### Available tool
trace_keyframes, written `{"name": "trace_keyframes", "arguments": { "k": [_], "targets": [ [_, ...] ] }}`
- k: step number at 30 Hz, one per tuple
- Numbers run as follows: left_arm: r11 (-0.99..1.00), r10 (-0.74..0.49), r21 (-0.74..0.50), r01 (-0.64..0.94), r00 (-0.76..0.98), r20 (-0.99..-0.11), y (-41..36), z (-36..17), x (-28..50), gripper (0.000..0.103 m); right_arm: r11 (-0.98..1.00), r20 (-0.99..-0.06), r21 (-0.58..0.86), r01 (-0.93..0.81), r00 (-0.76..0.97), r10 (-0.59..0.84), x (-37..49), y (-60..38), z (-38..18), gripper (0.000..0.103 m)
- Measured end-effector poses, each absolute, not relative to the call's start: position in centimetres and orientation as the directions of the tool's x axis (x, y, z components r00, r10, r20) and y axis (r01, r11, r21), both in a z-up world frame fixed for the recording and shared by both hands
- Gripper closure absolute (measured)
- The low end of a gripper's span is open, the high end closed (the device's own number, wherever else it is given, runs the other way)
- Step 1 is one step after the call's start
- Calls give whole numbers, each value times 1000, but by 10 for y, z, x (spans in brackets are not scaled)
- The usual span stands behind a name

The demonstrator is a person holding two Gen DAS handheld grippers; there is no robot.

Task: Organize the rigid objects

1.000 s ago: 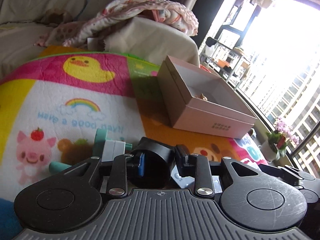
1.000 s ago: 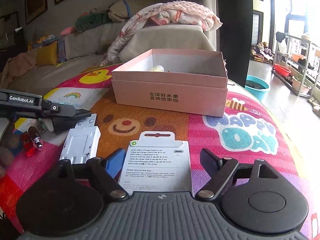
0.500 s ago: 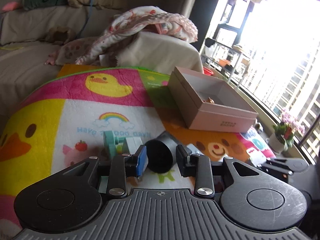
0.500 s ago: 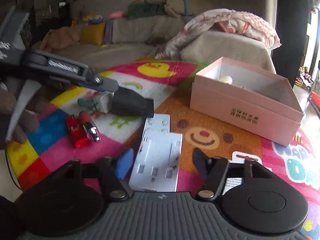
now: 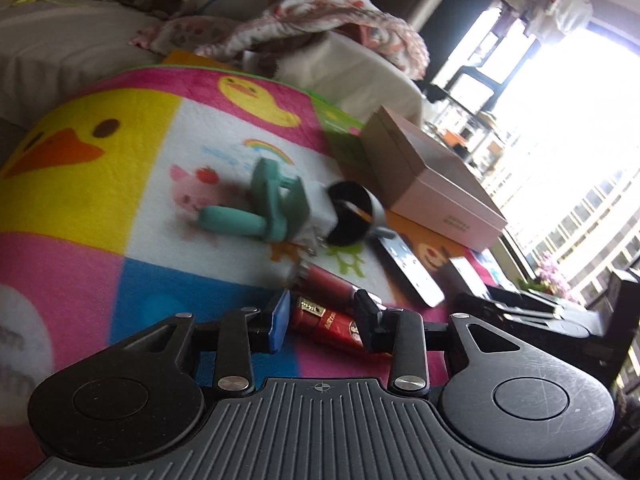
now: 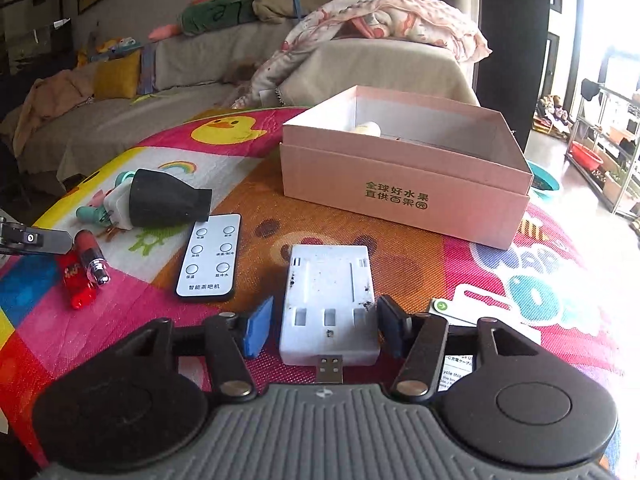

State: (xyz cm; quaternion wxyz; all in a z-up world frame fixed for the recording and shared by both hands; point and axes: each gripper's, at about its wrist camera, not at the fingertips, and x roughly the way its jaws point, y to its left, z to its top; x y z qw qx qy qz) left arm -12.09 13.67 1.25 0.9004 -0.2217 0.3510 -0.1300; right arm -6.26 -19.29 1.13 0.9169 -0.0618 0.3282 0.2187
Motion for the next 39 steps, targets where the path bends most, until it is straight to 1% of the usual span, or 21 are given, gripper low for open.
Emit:
{"name": "trace_keyframes", "arguments": {
  "k": [2,6,8,11,13,15,18,20,22,26,28,31,33,35,37,39],
  "targets": [
    [890,-404,-432,150,701,-589,119,14,-125,65,899,-632,37,-437,687,360,-61,-193,11,37],
    [931,-365,-230,285,677,-639,79,20,-134,65,898,-634,41,-437,684,361,-60,-193,11,33],
    [931,-345,-152,331,667,-661,65,21,-136,65,898,-636,39,-439,682,361,-60,-192,11,31],
    [917,-362,-133,376,645,-673,52,22,-137,62,898,-637,36,-438,683,359,-61,-191,11,30],
    [898,-409,-172,406,620,-669,48,24,-137,62,899,-636,39,-436,683,359,-61,-192,10,29],
    [900,-408,-173,401,632,-659,48,28,-138,62,901,-636,42,-432,684,357,-60,-193,10,28],
    [952,-281,-85,294,730,-622,58,41,-140,62,902,-635,47,-429,684,359,-60,-194,10,27],
    [980,-190,-68,190,765,-615,74,46,-138,63,902,-635,47,-429,684,359,-60,-194,10,27],
    [987,-154,-65,147,743,-651,86,44,-137,63,902,-635,47,-429,684,358,-60,-194,10,27],
    [982,-158,-49,180,666,-729,87,32,-140,63,903,-635,47,-428,685,358,-60,-194,10,27],
    [978,-162,-29,207,665,-730,82,30,-143,59,903,-636,44,-428,685,355,-60,-193,10,26],
    [970,-198,-49,240,652,-732,74,28,-141,44,903,-637,40,-428,685,353,-60,-193,10,26],
    [958,-222,-43,285,635,-740,62,25,-139,18,903,-637,41,-427,685,353,-60,-193,10,26],
    [947,-228,-23,320,621,-750,51,21,-137,6,903,-637,41,-427,686,353,-60,-192,10,26],
    [947,-218,-5,320,633,-743,46,19,-137,6,903,-636,41,-428,685,354,-60,-193,10,26],
    [957,-233,-52,284,653,-721,52,21,-135,7,903,-636,42,-428,685,355,-60,-193,10,26]
  ]
}}
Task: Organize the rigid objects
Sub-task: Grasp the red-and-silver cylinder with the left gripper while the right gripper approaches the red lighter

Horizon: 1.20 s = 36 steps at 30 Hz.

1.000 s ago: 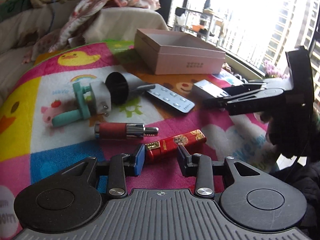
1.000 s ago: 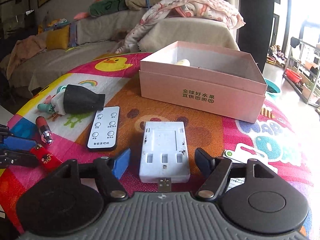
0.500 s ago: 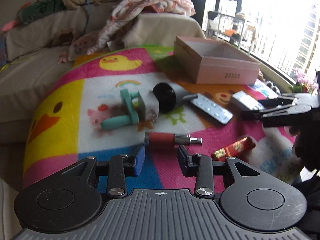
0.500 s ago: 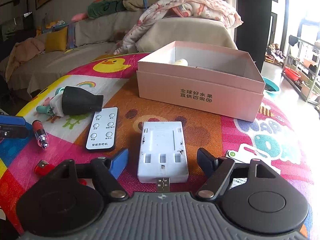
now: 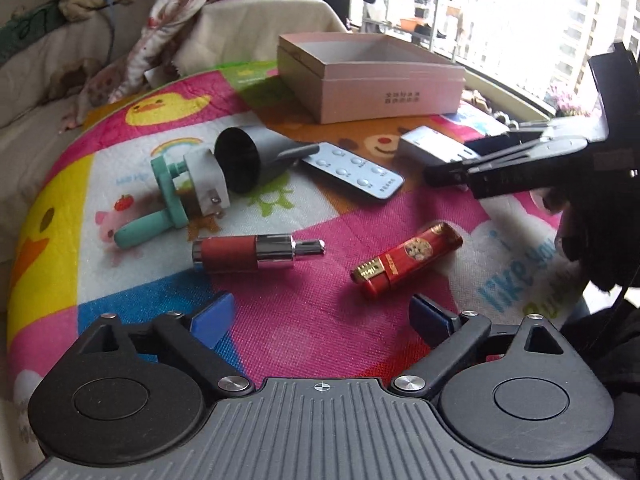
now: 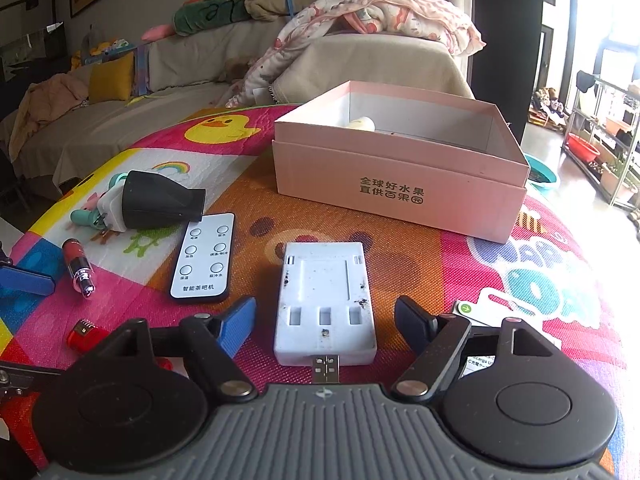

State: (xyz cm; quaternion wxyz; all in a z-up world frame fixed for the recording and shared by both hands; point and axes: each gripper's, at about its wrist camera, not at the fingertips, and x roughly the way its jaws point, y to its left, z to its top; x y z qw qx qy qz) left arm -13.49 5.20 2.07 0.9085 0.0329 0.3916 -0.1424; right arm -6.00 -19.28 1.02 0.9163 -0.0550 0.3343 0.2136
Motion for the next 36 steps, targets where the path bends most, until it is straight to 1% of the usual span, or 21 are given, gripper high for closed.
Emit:
{"name": "trace_keyframes", "arguments": {
  "k": [2,5,7,14,18,23,25,26,27,30,31,34,36],
  "targets": [
    [966,-234,-87,242,692,-683,61,27,-136,9,903,-636,44,-427,685,355,-60,-193,10,26],
    [979,-198,-92,181,756,-624,73,39,-136,10,903,-635,45,-427,685,356,-60,-193,10,26],
    [984,-173,-82,155,771,-613,78,42,-131,10,903,-636,44,-428,685,355,-60,-193,10,25],
    [982,-156,-19,187,757,-635,70,30,-111,10,903,-636,43,-427,686,354,-61,-193,10,25],
    [977,-170,-14,214,734,-657,63,23,-108,10,903,-636,43,-427,686,355,-61,-193,10,25],
    [983,-141,-2,185,739,-658,64,17,-107,10,904,-634,44,-426,687,355,-61,-193,10,25],
    [983,-144,-11,181,741,-656,67,15,-106,12,909,-617,42,-414,705,350,-64,-195,12,25],
    [982,-149,-9,189,739,-657,67,14,-106,18,913,-595,34,-406,726,345,-68,-196,15,25],
    [979,-154,-1,202,743,-651,67,13,-107,20,915,-573,18,-404,746,340,-74,-197,18,25],
    [976,-160,7,216,744,-649,66,13,-110,20,890,-543,-25,-456,754,371,-96,-194,31,25],
    [977,-166,-9,211,741,-650,68,14,-111,20,868,-553,-14,-496,727,407,-103,-192,35,23],
    [979,-196,-82,188,735,-649,78,17,-115,20,793,-618,38,-608,609,497,-118,-181,38,23],
    [979,-205,-120,167,740,-641,87,20,-121,20,759,-657,50,-649,551,514,-122,-172,34,23]
  ]
}}
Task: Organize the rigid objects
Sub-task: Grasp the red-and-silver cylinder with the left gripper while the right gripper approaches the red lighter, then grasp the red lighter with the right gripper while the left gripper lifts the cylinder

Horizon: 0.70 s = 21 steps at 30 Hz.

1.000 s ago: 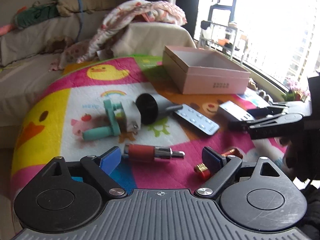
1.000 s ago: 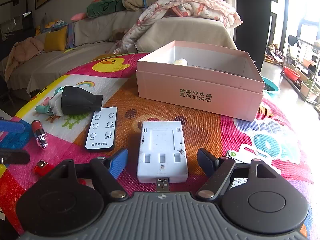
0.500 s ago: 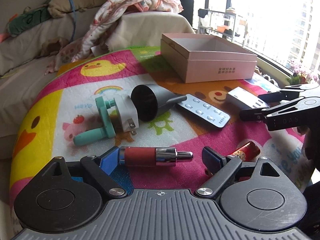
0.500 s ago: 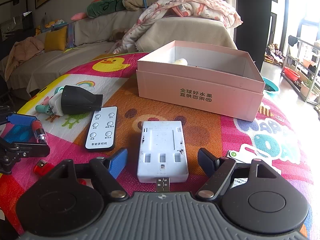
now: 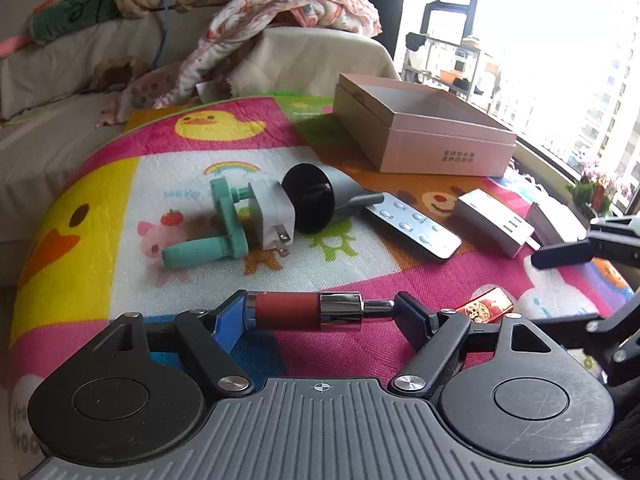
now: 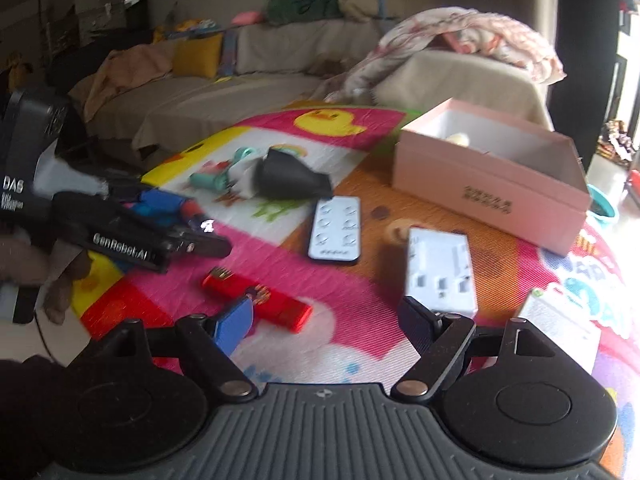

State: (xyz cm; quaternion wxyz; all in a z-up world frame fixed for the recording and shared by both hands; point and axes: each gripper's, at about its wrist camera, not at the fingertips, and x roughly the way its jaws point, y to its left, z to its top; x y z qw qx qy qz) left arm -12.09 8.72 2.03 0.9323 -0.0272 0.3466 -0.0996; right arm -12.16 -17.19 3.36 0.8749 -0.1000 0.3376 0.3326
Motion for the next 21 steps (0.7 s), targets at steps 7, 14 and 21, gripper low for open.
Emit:
{"name": "trace_keyframes", "arguments": {
  "k": [7,14,21],
  "targets": [
    [973,-206,-205,104,787,-581,110,34,-140,20,802,-711,-81,-592,598,370,-110,-156,23,23],
    [971,-183,-231,61,811,-556,119,42,-143,20,746,-740,72,-662,467,485,-114,-145,27,23],
    [977,-167,-207,52,791,-588,116,36,-148,20,708,-746,18,-705,462,479,-117,-108,26,20]
  ]
}}
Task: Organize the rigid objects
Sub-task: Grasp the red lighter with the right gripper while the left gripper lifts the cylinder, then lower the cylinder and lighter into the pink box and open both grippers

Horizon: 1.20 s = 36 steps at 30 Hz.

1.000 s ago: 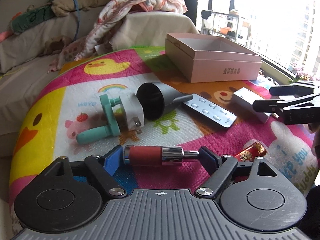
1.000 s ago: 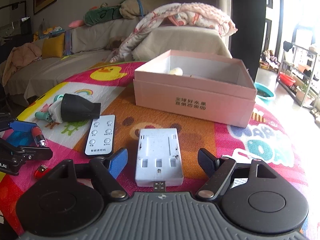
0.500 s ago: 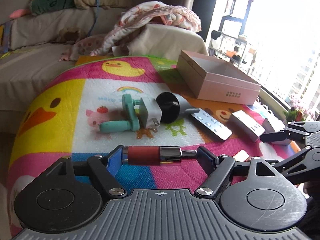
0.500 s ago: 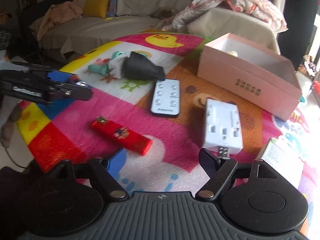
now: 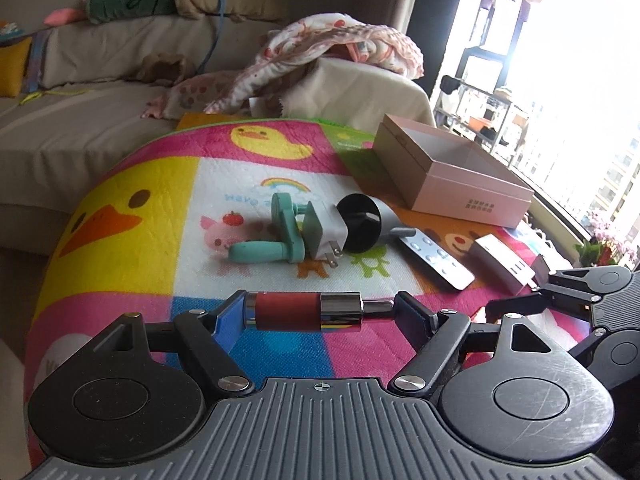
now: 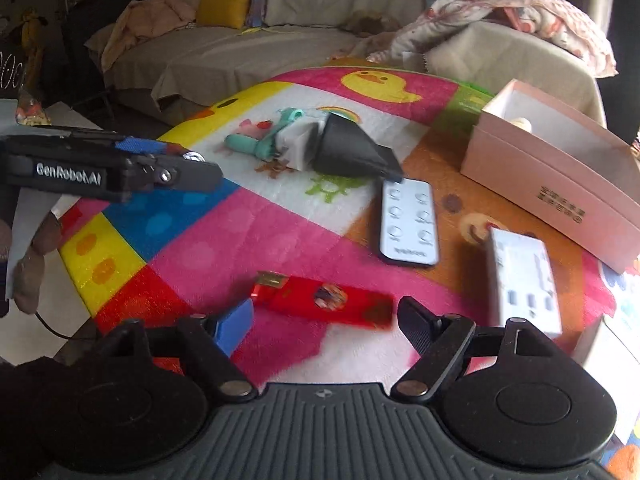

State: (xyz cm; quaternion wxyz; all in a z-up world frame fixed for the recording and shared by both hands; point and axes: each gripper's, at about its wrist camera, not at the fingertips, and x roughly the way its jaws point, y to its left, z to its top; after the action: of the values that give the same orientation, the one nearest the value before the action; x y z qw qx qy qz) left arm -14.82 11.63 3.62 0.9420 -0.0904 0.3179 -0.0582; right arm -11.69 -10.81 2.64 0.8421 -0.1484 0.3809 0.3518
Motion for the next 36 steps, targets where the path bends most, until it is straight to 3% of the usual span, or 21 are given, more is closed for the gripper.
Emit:
{"name": "trace_keyframes", "arguments": {
  "k": [7,13,18,22,24,29,36],
  "targets": [
    [980,-190,-170,105,748,-635,101,33,-155,20,695,-724,-31,-718,496,480,-122,-97,27,20],
    [927,-372,-225,301,649,-664,72,44,-152,20,649,-708,-17,-761,468,529,-122,-133,46,20],
    [873,-471,-174,455,696,-542,37,112,-109,20,740,-569,-78,-668,640,517,-105,-188,110,20],
    [855,-510,-134,501,764,-394,10,179,-41,20,860,-371,-150,-488,834,409,-70,-222,175,20],
    [845,-532,-172,506,766,-362,-3,200,6,20,890,-326,-175,-421,878,351,-49,-230,188,20],
    [851,-521,-191,489,740,-425,-52,197,111,20,920,-374,-170,-353,887,271,10,-235,172,20],
    [853,-519,-305,424,618,-590,-90,105,203,20,930,-531,-51,-363,799,282,71,-235,99,20]
  ]
}}
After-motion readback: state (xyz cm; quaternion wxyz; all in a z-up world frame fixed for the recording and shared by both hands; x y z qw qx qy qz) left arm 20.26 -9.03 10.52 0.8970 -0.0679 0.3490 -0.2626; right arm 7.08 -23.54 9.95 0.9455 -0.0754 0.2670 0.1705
